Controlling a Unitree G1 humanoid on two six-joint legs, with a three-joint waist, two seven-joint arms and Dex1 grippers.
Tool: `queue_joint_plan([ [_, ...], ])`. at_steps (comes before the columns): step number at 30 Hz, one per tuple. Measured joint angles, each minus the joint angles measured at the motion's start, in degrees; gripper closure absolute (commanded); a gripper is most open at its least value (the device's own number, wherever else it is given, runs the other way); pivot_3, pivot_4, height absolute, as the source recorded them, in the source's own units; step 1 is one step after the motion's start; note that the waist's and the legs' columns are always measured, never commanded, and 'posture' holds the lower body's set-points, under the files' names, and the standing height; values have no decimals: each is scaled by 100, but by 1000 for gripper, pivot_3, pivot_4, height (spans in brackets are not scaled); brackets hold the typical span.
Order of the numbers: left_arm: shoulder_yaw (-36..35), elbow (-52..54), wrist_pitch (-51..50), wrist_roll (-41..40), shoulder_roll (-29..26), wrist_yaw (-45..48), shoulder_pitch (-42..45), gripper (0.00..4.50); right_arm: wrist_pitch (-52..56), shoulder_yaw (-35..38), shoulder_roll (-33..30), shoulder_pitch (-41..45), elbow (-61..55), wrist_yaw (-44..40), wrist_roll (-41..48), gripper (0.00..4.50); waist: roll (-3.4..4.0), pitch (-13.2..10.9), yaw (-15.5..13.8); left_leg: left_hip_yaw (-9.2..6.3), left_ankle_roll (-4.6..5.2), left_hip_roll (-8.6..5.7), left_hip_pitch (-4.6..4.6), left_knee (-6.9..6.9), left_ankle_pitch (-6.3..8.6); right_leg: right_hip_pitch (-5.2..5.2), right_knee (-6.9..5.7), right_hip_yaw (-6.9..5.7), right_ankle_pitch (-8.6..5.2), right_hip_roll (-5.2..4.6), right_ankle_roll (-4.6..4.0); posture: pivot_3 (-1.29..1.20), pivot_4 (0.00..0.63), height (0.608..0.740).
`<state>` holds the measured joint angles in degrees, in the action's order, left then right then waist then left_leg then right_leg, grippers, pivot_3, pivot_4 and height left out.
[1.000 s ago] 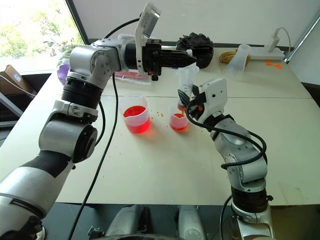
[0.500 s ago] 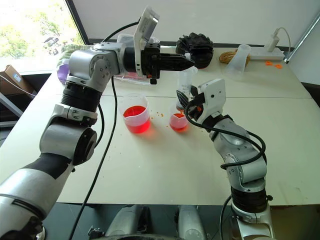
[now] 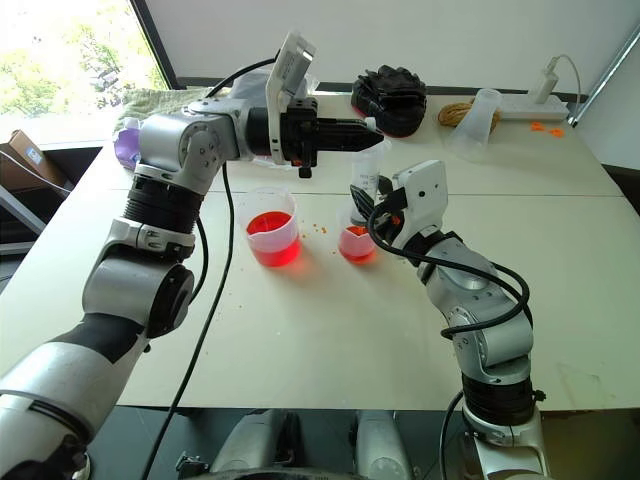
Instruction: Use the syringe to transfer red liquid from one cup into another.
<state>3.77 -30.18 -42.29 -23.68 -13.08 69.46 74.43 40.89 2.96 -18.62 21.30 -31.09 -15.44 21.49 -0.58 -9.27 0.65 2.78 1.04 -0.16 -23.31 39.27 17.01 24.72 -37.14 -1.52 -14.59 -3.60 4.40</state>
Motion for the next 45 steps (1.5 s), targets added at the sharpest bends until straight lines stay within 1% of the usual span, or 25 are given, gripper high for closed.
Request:
queue_joint_plan([
  [13,-19,127,-138,-69,-17,-125,-55,4477,5,0,-2,1,2,-22,2,3191,0,0,0,0,0,0,0,0,0,0,0,0,0,0,0,0,150,740],
  [19,-65,175,-373,-157,-32,-211,-44,2588,4,6,-3,7,88,-15,-7,3191,0,0,-2,0,0,0,0,0,0,0,-1,0,0,0,0,0,150,740],
  [27,-70,397,-466,-273,-181,-231,-63,2588,-7,8,-2,96,98,-20,-5,3191,0,0,4,0,-1,0,1,0,0,0,-2,0,0,0,0,0,150,740],
  [31,-150,420,-511,-330,-454,-254,-235,2588,-37,23,-1,98,92,-17,4,3191,0,0,12,0,-1,1,2,0,-1,0,-3,1,0,0,0,0,150,740],
  [41,-775,632,-700,-765,-1254,-299,-299,2588,-61,75,-4,198,20,-65,145,3191,0,0,6,-1,-2,1,1,1,-1,0,-5,1,0,-2,0,0,150,740],
  [45,-910,803,-698,-825,-1528,-355,-642,2588,16,197,-59,285,-28,-76,273,3191,1,1,6,-1,-3,1,2,1,-1,0,-7,1,0,-3,0,0,150,740],
])
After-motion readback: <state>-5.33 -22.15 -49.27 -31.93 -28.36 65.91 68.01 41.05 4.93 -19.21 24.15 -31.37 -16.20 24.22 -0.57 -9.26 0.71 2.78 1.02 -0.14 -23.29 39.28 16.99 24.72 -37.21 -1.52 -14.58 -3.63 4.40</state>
